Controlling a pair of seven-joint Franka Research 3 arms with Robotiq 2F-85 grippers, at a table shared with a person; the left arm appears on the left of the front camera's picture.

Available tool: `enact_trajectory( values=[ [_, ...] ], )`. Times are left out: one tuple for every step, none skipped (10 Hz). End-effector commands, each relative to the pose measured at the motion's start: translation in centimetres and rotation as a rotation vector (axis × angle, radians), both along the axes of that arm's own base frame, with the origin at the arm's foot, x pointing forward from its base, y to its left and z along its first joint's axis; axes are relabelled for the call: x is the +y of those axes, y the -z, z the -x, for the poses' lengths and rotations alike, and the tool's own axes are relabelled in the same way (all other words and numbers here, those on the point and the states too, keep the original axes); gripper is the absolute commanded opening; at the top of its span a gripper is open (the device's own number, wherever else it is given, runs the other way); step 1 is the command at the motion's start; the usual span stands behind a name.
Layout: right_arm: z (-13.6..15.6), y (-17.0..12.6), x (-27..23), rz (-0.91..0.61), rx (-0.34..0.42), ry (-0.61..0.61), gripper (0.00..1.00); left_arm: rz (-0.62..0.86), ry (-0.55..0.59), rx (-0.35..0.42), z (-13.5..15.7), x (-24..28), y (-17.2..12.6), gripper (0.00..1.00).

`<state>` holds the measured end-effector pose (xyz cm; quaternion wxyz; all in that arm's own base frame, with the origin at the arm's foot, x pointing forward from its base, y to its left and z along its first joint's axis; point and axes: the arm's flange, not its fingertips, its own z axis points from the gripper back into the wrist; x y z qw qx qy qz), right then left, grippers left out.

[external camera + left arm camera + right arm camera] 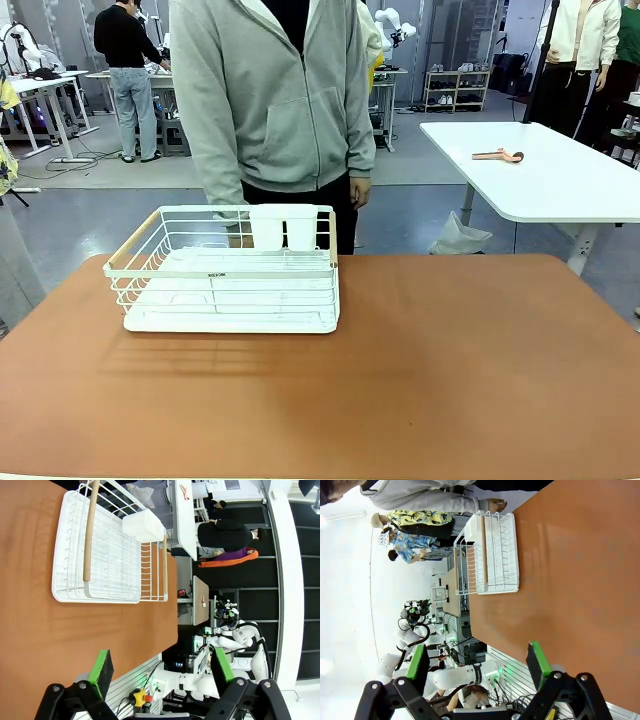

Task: Clean the table.
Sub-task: Pick up the Lint Roller when the human hands it over.

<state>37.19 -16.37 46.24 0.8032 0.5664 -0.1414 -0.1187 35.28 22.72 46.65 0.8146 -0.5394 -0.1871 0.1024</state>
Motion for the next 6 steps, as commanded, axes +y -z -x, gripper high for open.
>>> enact_trajectory(
  values=[
    [-0.02, -0.19, 0.04, 0.001, -0.003, 0.006, 1.00, 0.002, -0.001, -0.010, 0.12, 0.17, -0.02, 1.00],
    [-0.02, -0.19, 0.04, 0.001, -0.003, 0.006, 1.00, 0.002, -0.001, -0.010, 0.12, 0.17, -0.02, 1.00],
    [-0.02, -0.19, 0.04, 0.001, -0.003, 0.006, 1.00, 0.002, -0.001, -0.010, 0.12, 0.17, -0.02, 1.00],
    [-0.02, -0.19, 0.04, 0.001, -0.003, 0.006, 1.00, 0.002, -0.001, -0.010, 0.12, 0.17, -0.02, 1.00],
    [-0.02, -0.19, 0.04, 0.001, -0.003, 0.006, 1.00, 0.002, -0.001, -0.010, 0.12, 0.17, -0.02, 1.00],
    [-0.02, -0.19, 0.04, 0.001, -0.003, 0.006, 1.00, 0.002, -0.001, -0.010, 0.12, 0.17, -0.02, 1.00]
  ],
)
